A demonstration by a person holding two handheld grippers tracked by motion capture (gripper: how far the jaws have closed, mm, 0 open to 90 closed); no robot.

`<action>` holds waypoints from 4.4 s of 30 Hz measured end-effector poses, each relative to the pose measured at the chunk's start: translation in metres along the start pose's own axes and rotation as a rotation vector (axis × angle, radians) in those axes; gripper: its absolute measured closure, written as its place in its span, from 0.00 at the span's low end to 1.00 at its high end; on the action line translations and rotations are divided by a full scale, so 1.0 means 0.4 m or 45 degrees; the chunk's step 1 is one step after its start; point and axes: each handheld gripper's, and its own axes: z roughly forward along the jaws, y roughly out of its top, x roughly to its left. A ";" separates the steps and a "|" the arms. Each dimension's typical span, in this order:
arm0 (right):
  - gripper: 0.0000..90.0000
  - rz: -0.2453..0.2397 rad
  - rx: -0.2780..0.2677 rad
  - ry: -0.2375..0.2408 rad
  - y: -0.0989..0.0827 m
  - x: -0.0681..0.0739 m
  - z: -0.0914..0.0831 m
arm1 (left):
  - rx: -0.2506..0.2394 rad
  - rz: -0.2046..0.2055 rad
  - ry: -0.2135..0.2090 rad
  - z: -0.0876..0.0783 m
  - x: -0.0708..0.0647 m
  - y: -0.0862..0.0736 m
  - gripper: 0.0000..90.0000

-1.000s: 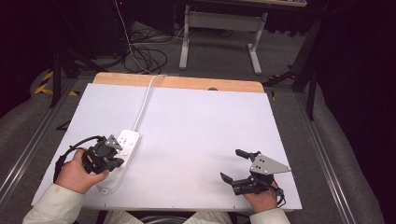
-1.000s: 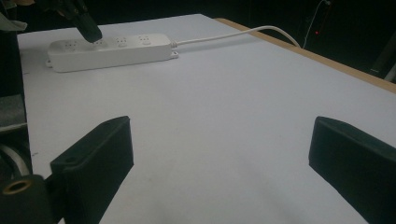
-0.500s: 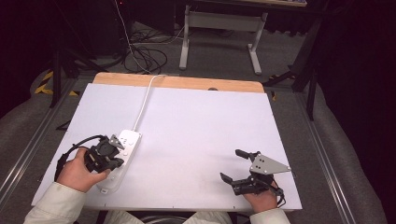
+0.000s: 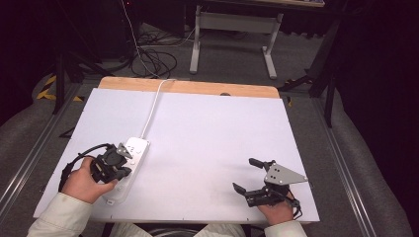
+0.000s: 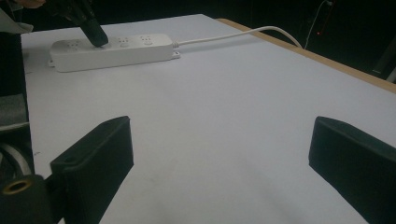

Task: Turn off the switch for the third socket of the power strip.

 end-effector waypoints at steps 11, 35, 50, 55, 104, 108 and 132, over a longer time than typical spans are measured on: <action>0.08 0.000 -0.001 -0.003 0.000 0.001 -0.001 | -0.006 0.002 0.026 0.005 -0.007 -0.004 1.00; 0.08 -0.006 -0.007 -0.002 0.001 0.002 -0.003 | -0.020 -0.050 0.100 0.010 -0.027 0.000 1.00; 0.08 -0.001 -0.007 0.004 0.001 0.003 -0.002 | -0.004 -0.100 0.096 0.007 -0.032 -0.006 1.00; 0.08 -0.002 -0.008 0.004 0.002 0.005 -0.002 | 0.002 -0.103 0.103 0.010 -0.036 -0.005 1.00; 0.08 0.014 -0.001 0.004 -0.003 -0.002 0.000 | -0.501 -0.053 0.144 -0.098 -0.041 -0.027 0.55; 0.08 0.013 -0.002 0.003 -0.003 -0.002 0.000 | -0.617 -0.038 0.156 -0.110 -0.039 -0.038 0.46; 0.08 0.013 -0.001 0.000 -0.004 -0.003 -0.004 | -1.026 -0.037 0.165 -0.098 0.034 -0.153 0.17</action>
